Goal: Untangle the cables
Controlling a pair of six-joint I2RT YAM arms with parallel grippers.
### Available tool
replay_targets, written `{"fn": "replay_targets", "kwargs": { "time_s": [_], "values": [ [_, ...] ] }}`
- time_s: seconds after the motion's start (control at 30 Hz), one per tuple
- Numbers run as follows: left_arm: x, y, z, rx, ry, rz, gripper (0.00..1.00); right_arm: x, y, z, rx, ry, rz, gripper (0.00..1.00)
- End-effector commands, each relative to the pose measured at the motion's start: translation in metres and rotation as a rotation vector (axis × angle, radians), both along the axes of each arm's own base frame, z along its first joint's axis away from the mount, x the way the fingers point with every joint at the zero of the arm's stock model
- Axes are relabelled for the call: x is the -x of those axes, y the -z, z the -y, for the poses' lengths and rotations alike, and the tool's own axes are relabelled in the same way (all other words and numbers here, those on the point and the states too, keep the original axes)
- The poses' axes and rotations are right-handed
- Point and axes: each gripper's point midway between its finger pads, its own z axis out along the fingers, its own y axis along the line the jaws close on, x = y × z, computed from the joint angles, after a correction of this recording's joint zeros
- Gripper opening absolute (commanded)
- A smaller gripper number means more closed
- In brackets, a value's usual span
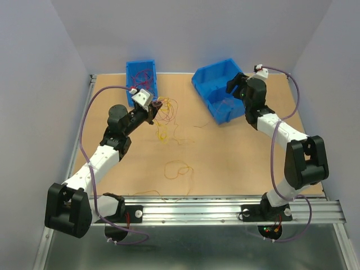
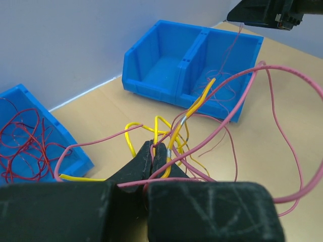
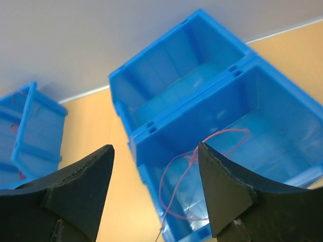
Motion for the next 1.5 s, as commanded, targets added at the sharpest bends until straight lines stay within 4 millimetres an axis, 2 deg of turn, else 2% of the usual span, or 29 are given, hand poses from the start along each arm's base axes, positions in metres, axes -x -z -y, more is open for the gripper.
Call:
{"fn": "replay_targets", "kwargs": {
  "time_s": [0.0, 0.07, 0.1, 0.17, 0.2, 0.23, 0.33, 0.4, 0.63, 0.73, 0.87, 0.9, 0.97, 1.07, 1.33, 1.4, 1.47],
  "values": [
    [0.001, -0.014, 0.003, 0.016, 0.015, 0.059, 0.00, 0.016, 0.003, -0.008, 0.106, -0.004, -0.123, 0.73],
    [0.001, -0.015, 0.002, 0.015, 0.012, 0.062, 0.00, 0.016, 0.008, 0.003, 0.126, 0.056, -0.145, 0.76],
    [0.001, -0.015, 0.002, 0.015, 0.012, 0.062, 0.00, 0.014, 0.018, 0.012, 0.154, 0.104, -0.181, 0.76],
    [0.001, -0.014, 0.002, 0.015, 0.012, 0.060, 0.00, 0.010, 0.026, 0.012, 0.176, 0.110, -0.223, 0.76],
    [0.001, -0.015, 0.002, 0.014, 0.011, 0.063, 0.00, 0.005, 0.021, 0.008, 0.172, 0.100, -0.227, 0.76],
    [0.000, -0.014, 0.002, 0.013, 0.010, 0.062, 0.00, 0.008, 0.033, 0.001, 0.172, 0.054, -0.269, 0.72],
    [0.001, -0.015, 0.001, 0.013, 0.005, 0.062, 0.00, 0.015, 0.038, -0.016, 0.171, -0.030, -0.277, 0.66],
    [0.001, -0.015, 0.001, 0.012, 0.007, 0.065, 0.00, 0.022, 0.044, -0.033, 0.199, -0.110, -0.284, 0.66],
    [0.000, -0.014, 0.001, 0.012, 0.005, 0.063, 0.00, 0.050, 0.045, -0.074, 0.288, -0.211, -0.265, 0.67],
    [0.001, -0.016, 0.001, 0.014, 0.004, 0.067, 0.00, 0.063, 0.051, -0.076, 0.335, -0.138, -0.273, 0.70],
    [0.001, -0.017, 0.001, 0.014, 0.004, 0.069, 0.00, 0.079, 0.070, -0.071, 0.298, -0.053, -0.312, 0.71],
    [0.001, -0.016, 0.001, 0.013, 0.002, 0.068, 0.00, 0.084, 0.080, -0.070, 0.267, -0.036, -0.332, 0.72],
    [0.000, -0.015, 0.001, 0.012, 0.002, 0.065, 0.00, 0.087, 0.089, -0.067, 0.255, 0.015, -0.341, 0.75],
    [0.000, -0.015, 0.001, 0.010, 0.000, 0.067, 0.00, 0.086, 0.099, -0.078, 0.230, 0.011, -0.337, 0.75],
    [0.000, -0.015, 0.000, 0.010, 0.000, 0.067, 0.00, 0.072, 0.125, -0.098, 0.240, -0.012, -0.366, 0.66],
    [0.000, -0.014, 0.001, 0.006, 0.002, 0.064, 0.00, 0.069, 0.133, -0.101, 0.237, -0.014, -0.379, 0.58],
    [-0.001, -0.012, 0.001, 0.006, 0.002, 0.060, 0.00, 0.067, 0.136, -0.106, 0.229, -0.033, -0.380, 0.43]
  ]
}}
